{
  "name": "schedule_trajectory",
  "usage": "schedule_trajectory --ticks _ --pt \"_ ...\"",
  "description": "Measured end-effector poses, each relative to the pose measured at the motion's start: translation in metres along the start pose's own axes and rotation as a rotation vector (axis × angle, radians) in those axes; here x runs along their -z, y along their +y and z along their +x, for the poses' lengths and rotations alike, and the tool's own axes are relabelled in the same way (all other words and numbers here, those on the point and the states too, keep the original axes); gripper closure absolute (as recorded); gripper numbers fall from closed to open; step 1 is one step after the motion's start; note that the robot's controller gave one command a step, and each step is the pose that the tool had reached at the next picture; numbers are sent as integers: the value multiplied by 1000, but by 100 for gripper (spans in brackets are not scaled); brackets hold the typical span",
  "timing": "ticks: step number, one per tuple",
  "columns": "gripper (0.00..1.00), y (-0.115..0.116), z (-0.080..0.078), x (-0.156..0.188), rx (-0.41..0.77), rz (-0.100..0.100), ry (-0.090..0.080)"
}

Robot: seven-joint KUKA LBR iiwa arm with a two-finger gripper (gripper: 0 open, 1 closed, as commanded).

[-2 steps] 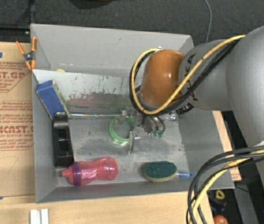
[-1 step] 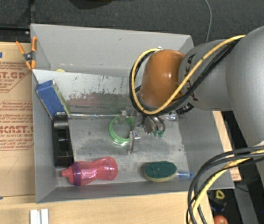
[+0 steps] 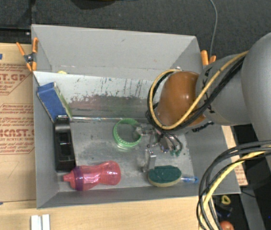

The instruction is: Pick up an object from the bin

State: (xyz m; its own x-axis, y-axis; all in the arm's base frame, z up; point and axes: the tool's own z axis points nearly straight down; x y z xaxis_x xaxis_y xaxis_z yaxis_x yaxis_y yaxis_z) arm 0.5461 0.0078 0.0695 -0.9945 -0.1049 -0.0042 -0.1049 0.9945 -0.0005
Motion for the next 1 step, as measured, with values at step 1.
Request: schedule_trajectory --ticks 1 --pt "0 2 4 1 58 1 -3"
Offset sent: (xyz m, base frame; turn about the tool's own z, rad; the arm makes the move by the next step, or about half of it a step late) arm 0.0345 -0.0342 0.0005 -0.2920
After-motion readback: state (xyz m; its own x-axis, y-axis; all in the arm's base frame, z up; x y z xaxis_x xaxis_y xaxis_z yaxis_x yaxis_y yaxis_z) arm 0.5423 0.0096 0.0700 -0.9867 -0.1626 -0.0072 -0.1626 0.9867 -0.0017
